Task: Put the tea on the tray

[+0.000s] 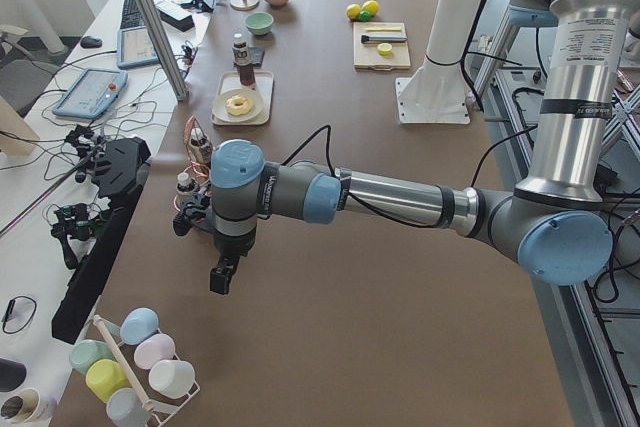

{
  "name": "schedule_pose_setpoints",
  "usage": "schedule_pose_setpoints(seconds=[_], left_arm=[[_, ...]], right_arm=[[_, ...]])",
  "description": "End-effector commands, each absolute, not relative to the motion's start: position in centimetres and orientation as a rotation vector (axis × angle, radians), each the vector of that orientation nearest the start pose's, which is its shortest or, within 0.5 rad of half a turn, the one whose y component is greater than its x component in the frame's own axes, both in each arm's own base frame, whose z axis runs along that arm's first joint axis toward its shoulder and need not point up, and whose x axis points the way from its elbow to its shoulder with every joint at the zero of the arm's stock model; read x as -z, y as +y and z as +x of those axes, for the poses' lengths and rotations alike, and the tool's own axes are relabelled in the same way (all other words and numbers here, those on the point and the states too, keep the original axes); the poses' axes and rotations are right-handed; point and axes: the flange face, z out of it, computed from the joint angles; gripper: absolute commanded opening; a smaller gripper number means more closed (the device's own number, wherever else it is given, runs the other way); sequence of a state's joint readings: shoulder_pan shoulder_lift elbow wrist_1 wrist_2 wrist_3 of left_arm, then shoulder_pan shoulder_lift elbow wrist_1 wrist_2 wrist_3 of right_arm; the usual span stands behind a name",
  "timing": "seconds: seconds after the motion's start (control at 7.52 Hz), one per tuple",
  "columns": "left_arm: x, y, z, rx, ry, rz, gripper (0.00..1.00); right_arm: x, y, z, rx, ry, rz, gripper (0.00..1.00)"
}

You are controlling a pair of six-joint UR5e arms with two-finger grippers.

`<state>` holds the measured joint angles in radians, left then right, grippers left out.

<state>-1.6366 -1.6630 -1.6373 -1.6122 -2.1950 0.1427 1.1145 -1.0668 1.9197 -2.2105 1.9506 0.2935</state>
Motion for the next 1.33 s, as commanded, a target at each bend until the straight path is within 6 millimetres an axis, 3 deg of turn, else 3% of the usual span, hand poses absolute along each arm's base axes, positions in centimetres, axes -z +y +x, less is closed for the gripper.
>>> schedule_pose_setpoints(seconds=[0.0, 0.27, 0.4, 0.53, 0.8, 1.06, 1.2], left_arm=[[-58.7, -53.3, -11.1, -0.133, 0.6, 0.251, 0.98], [-58.9, -53.3, -11.0, -0.132, 0.601, 0.245, 0.98], [-58.9, -53.2, -11.1, -0.13, 0.601, 0.244, 0.98], [-59.3, -52.9, -11.0, -0.13, 0.602, 0.238, 0.98], [-59.5, -52.8, -11.1, -0.123, 0.603, 0.224, 0.98], [-63.0, -50.2, -10.9, -0.105, 0.612, 0.165, 0.98], [-63.7, -48.9, -10.6, -0.096, 0.645, 0.151, 0.98]], right_arm=[[-46.8, -53.1, -2.4, 0.3, -0.497, 0.047, 1.0], [-57.6, -49.9, 5.4, 0.228, -0.715, 0.055, 1.0], [-60.4, -49.5, 7.3, 0.215, -0.767, 0.094, 1.0], [-62.8, -48.7, 8.0, 0.187, -0.78, 0.068, 1.0], [-63.2, -48.4, 8.7, 0.169, -0.78, 0.067, 1.0], [-63.2, -48.4, 8.7, 0.162, -0.78, 0.064, 1.0], [-63.0, -48.4, 8.7, 0.159, -0.78, 0.064, 1.0]])
